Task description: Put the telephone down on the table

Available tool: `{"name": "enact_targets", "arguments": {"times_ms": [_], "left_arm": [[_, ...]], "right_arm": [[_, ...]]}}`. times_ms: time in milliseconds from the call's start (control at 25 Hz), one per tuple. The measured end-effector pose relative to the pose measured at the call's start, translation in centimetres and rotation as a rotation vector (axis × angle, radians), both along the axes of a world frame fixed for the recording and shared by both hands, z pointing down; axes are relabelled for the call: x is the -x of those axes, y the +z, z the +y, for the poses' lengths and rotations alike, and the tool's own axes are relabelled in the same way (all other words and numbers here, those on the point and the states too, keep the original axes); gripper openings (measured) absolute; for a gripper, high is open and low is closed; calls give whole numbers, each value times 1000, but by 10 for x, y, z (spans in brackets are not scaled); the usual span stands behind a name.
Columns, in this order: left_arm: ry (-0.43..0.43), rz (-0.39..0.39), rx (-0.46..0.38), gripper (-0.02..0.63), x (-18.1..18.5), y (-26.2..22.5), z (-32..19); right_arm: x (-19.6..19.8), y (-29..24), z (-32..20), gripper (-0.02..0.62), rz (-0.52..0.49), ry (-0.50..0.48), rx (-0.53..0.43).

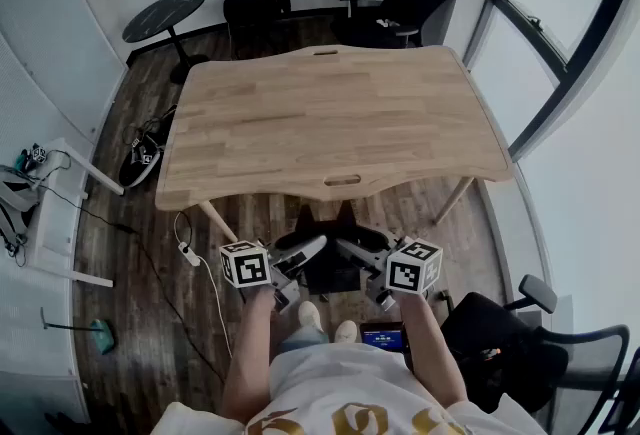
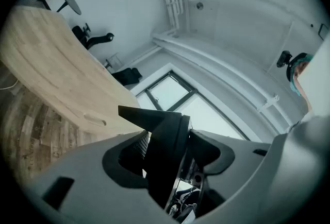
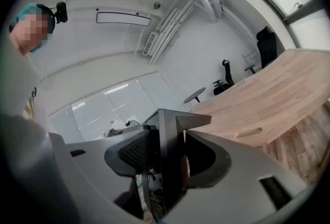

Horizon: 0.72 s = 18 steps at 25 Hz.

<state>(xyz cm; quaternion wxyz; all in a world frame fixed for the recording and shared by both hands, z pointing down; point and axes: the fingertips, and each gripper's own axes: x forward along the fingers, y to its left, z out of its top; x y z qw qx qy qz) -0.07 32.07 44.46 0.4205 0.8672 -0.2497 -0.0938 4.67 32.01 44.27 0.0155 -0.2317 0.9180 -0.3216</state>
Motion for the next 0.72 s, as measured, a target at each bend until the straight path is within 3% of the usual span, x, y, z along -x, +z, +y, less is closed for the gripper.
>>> {"name": "enact_targets", "arguments": {"times_ms": [720], "left_arm": [[-22,-18,-15,235,-15,-10,18]], "right_arm": [[-12,-11,16,207,-7,-35,-24]]}}
